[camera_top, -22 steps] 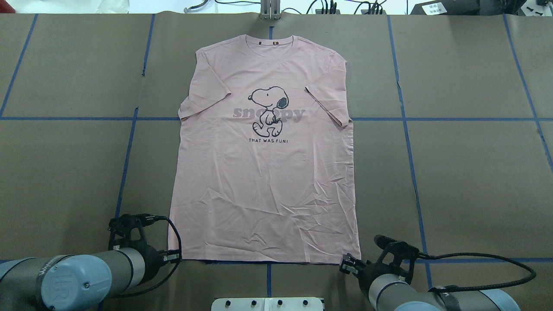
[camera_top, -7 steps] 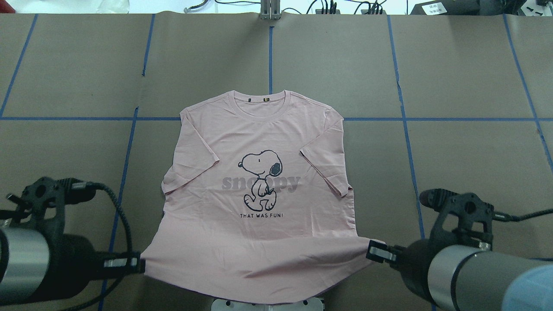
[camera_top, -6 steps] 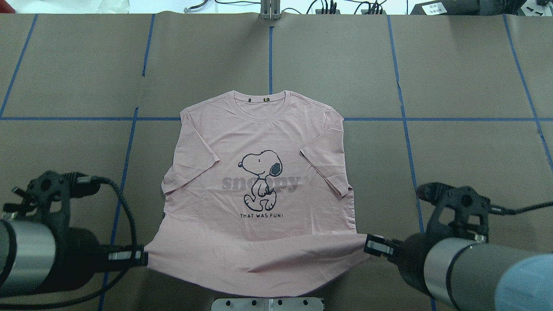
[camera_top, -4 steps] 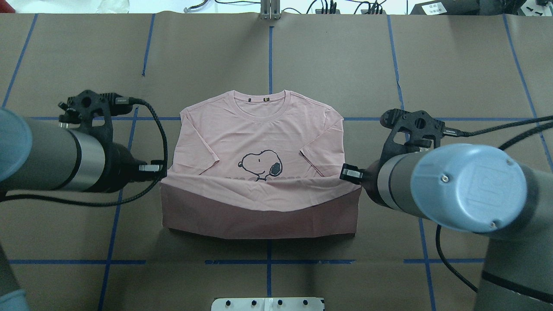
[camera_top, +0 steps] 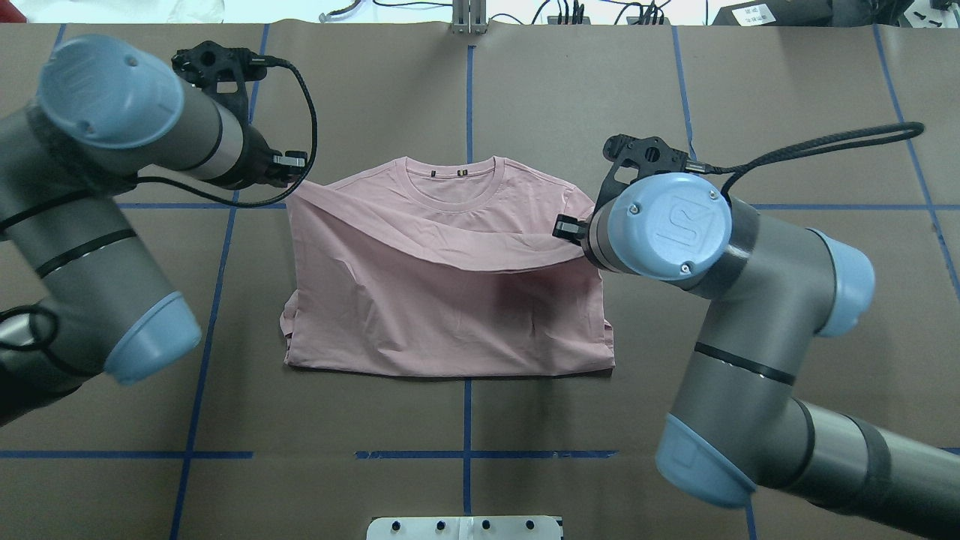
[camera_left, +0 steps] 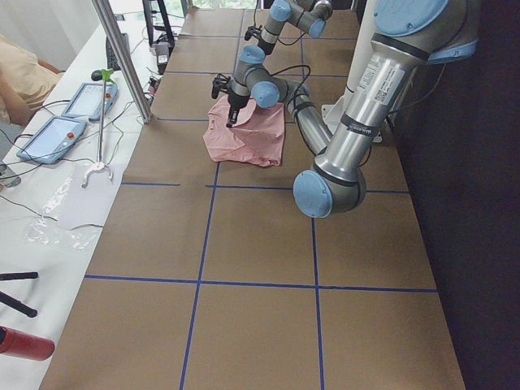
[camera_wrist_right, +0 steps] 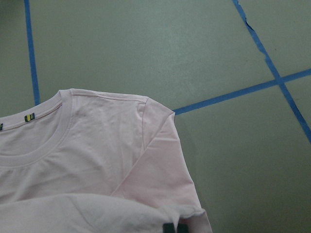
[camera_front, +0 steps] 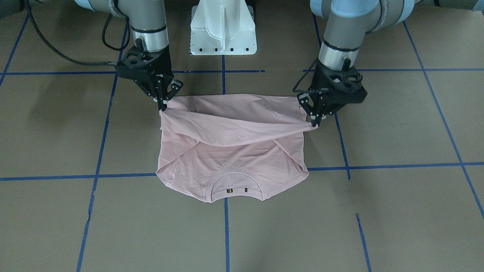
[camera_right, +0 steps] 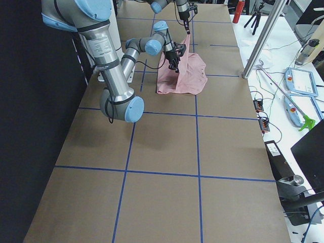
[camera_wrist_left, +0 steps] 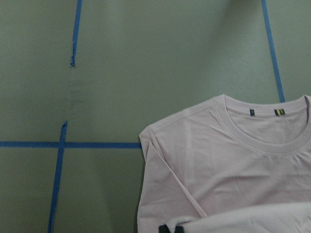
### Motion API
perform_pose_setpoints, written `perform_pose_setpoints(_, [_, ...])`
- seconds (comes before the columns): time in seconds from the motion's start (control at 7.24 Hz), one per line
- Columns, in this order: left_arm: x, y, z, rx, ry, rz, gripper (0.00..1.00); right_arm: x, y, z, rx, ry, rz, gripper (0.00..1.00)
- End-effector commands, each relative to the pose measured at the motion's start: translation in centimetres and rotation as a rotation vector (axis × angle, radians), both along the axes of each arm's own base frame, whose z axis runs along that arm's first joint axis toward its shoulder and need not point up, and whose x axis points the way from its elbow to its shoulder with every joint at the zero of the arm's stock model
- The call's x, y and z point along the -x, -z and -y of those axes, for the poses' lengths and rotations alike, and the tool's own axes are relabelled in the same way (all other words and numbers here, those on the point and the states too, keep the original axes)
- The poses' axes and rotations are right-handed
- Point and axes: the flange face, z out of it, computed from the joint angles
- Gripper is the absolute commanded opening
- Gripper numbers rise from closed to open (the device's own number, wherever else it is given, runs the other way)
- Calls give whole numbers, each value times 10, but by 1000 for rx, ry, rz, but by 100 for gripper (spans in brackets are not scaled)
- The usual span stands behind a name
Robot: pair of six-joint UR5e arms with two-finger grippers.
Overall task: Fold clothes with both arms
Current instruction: 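Lay the hem near the collar and open both grippers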
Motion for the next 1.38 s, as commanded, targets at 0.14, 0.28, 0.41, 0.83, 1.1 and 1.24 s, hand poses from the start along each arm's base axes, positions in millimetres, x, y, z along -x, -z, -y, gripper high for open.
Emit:
perform_pose_setpoints(0.14, [-47,-61,61,1,8,28,0,42,-40,89,-12,-50,-35,0])
perform_pose_setpoints(0.28, [-55,-75,70,-1,18,44,0,53,-56,109,-27,-44,-50,0])
perform_pose_setpoints(0.41, [-63,-87,74,3,19,58,0,58,-73,121,-26,-47,-58,0])
perform_pose_setpoints(0.83, [-82,-99,64,6,-5,61,0,55,-83,131,-24,-54,-71,0])
perform_pose_setpoints(1.1, [-84,-98,62,2,-10,57,0,50,-90,139,-21,-58,-88,0])
perform_pose_setpoints(1.24, [-84,-99,61,3,-10,58,0,52,-90,142,-20,-59,-91,0])
